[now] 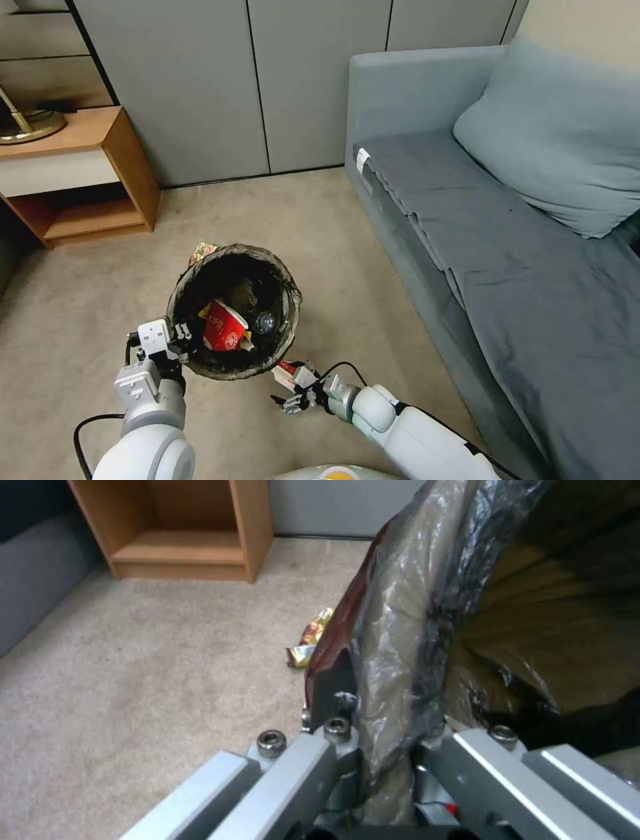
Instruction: Pick up the trash bin, then pick up the garbage from the floor and place it into the trash bin.
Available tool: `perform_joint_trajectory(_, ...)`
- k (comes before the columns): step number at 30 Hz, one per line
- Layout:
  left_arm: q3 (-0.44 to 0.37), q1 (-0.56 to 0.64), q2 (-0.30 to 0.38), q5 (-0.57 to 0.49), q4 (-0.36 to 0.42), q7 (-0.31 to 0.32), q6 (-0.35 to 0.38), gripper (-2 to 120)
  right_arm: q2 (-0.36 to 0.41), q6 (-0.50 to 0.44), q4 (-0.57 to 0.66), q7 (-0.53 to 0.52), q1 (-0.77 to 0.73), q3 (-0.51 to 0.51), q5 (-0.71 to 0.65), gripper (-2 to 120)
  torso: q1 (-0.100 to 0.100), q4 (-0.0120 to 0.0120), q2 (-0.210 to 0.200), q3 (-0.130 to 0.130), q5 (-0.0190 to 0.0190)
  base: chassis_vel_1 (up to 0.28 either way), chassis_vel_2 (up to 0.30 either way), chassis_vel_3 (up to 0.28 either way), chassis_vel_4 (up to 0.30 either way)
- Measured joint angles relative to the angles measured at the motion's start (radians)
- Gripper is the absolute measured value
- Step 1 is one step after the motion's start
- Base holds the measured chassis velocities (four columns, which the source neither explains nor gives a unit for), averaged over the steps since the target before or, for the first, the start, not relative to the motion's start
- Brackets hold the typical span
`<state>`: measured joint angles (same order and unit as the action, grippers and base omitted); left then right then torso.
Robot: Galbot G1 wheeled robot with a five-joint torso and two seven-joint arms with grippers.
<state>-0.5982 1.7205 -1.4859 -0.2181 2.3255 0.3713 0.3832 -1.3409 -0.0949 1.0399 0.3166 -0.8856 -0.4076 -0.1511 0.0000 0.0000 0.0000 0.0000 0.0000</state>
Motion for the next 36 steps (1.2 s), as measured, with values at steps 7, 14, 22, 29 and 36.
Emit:
perform_joint_trajectory(7,0.0,-0.001,0.0,0.0,0.0,0.0,0.0,0,-0.004,-0.006,-0.007,-0.001,0.0,0.005,0.0,47,0.0,0.0,0.0,0.0,0.0,0.0,0.0,0.0,0.0)
perform_joint_trajectory(14,0.002,-0.005,0.001,0.0,0.0,0.0,0.0,0,0.001,-0.013,-0.004,-0.001,0.001,0.013,0.0,25,0.0,0.0,0.0,0.0,0.0,0.0,0.0,0.0,0.0)
perform_joint_trajectory(22,0.003,-0.009,0.005,-0.001,-0.005,-0.001,0.0,0,0.005,-0.023,0.001,-0.001,0.004,0.029,-0.001,0,0.0,0.0,0.0,0.0,0.0,0.0,0.0,0.0,0.0)
perform_joint_trajectory(29,0.007,-0.007,0.015,-0.001,-0.012,-0.001,0.001,0,0.008,-0.028,0.02,-0.002,0.002,0.059,-0.006,0,0.0,0.0,0.0,0.0,0.0,0.0,0.0,0.0,0.0)
perform_joint_trajectory(36,-0.002,-0.007,0.027,-0.008,-0.015,-0.001,0.001,0,0.024,-0.037,0.129,-0.016,-0.066,0.169,-0.024,0,0.0,0.0,0.0,0.0,0.0002,0.0,0.0,0.0,0.0)
